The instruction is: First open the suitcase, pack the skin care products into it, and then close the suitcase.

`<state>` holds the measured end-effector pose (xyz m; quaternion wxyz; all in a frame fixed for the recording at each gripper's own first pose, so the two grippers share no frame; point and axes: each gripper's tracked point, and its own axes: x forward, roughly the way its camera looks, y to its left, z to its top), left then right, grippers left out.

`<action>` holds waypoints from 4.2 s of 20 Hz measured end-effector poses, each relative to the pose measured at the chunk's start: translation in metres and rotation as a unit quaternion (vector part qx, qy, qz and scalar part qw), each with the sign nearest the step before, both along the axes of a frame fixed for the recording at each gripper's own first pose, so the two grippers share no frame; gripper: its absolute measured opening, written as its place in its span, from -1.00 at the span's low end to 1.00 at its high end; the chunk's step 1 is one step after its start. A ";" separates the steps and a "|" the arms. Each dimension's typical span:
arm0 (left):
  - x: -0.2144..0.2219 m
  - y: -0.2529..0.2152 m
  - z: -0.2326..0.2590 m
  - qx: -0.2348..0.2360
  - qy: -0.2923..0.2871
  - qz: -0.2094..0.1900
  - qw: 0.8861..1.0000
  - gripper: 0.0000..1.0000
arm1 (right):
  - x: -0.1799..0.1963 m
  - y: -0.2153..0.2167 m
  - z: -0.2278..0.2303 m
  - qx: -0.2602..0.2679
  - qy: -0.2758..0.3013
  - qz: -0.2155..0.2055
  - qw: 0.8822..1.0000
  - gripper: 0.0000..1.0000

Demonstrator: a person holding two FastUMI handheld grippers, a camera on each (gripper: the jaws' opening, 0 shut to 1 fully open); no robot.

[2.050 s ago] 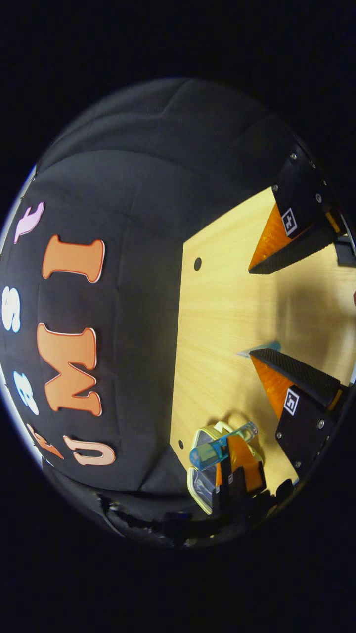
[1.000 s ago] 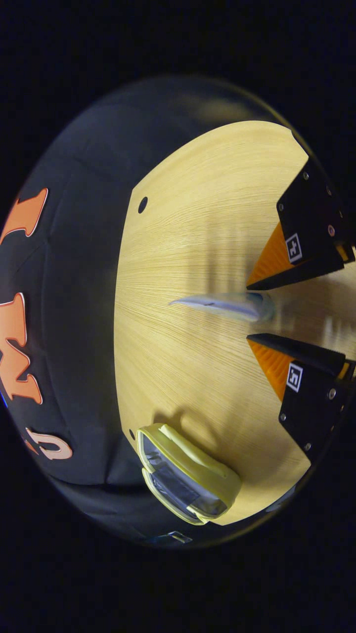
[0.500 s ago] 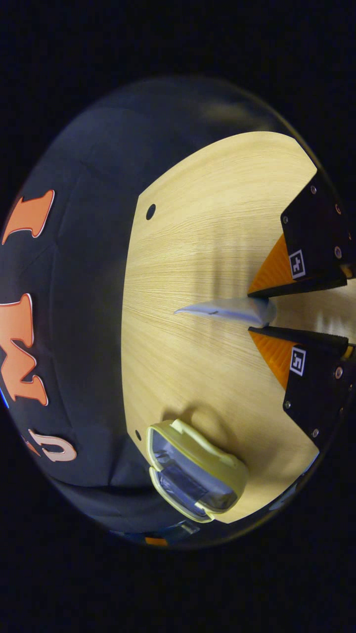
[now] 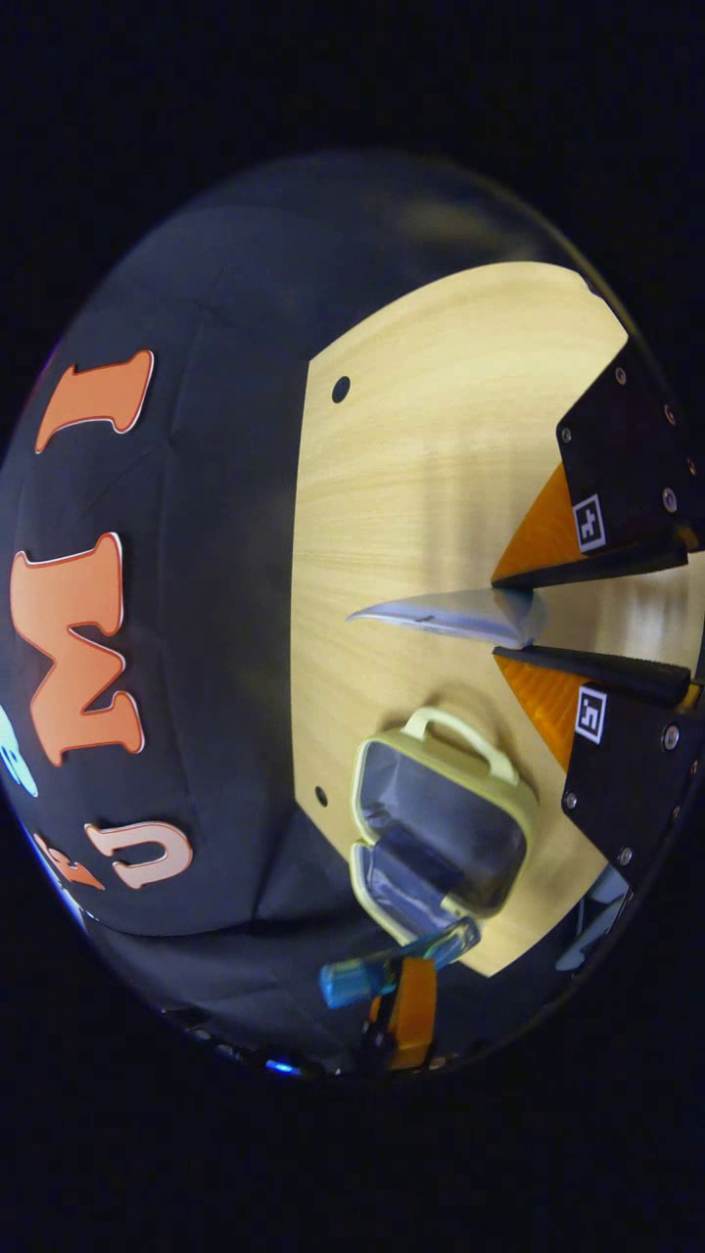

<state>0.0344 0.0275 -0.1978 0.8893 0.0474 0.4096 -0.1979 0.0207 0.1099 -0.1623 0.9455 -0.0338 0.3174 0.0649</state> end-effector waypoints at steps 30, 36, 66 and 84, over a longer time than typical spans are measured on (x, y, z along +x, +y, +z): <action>0.108 0.030 -0.133 0.078 0.135 0.009 0.988 0.33 | -0.030 0.041 0.008 0.015 0.008 -0.056 0.998 -0.28; 0.118 0.029 -0.092 0.036 0.037 0.032 0.998 0.96 | -0.010 0.059 0.028 0.006 -0.005 -0.033 0.999 -0.28; 0.053 0.259 0.045 0.024 -0.222 0.250 0.942 0.95 | 0.055 0.230 -0.151 0.044 0.335 0.023 0.941 -0.27; 0.027 0.303 0.041 -0.046 -0.207 0.349 0.913 0.94 | 0.061 0.253 -0.061 0.073 0.152 0.124 0.978 0.91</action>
